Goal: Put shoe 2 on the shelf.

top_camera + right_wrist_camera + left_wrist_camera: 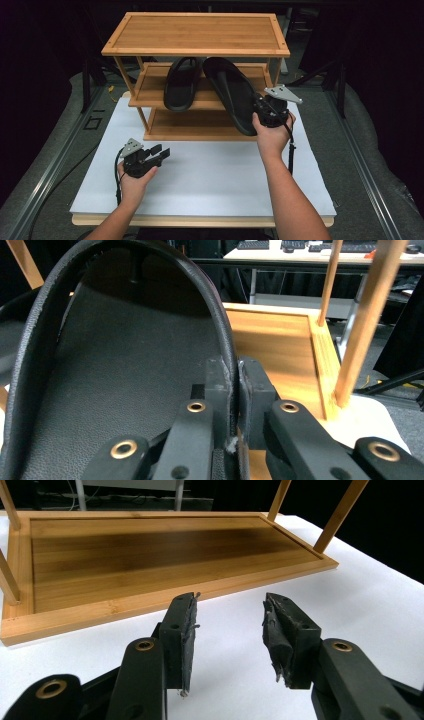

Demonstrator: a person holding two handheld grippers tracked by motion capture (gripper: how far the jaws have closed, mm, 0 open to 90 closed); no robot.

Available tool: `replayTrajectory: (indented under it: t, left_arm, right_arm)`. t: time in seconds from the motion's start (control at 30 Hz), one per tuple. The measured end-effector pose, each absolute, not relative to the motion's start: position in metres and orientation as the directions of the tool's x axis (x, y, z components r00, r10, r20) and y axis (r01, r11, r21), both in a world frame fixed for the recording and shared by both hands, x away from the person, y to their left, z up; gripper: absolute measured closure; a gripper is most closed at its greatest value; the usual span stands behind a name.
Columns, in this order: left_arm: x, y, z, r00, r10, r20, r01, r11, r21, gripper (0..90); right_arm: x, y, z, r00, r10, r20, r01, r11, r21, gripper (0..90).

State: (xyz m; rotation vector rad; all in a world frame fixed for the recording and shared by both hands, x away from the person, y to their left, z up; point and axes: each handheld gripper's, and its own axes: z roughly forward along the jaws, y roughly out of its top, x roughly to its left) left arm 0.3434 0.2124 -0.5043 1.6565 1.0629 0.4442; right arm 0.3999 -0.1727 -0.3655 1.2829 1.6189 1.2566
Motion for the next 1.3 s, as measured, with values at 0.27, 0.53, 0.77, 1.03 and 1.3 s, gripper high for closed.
replayTrajectory:
  t: [0.27,0.53,0.77,1.03,1.3]
  left_arm:
    - [0.345,0.213,-0.505,0.533,0.817,-0.219,0.423,-0.034,0.905,56.1]
    - [0.346,0.214,-0.506,0.533,0.817,-0.222,0.432,-0.037,0.901,56.1]
    - [0.347,0.216,-0.506,0.530,0.819,-0.222,0.432,-0.035,0.901,56.1]
    - [0.347,0.214,-0.507,0.532,0.818,-0.219,0.434,-0.041,0.900,56.0]
    - [0.347,0.213,-0.507,0.534,0.818,-0.214,0.431,-0.046,0.901,56.0]
  right_arm:
    - [0.419,-0.165,-0.366,-0.232,0.972,0.041,0.264,0.022,0.964,84.2]
    - [0.435,-0.155,-0.367,-0.196,0.978,0.064,0.251,-0.013,0.968,84.2]
    - [0.450,-0.146,-0.367,-0.184,0.982,0.039,0.282,0.015,0.959,84.1]
    - [0.456,-0.148,-0.370,-0.122,0.992,0.039,0.305,0.000,0.952,84.0]
    - [0.461,-0.142,-0.369,-0.077,0.996,0.043,0.339,-0.015,0.941,83.5]
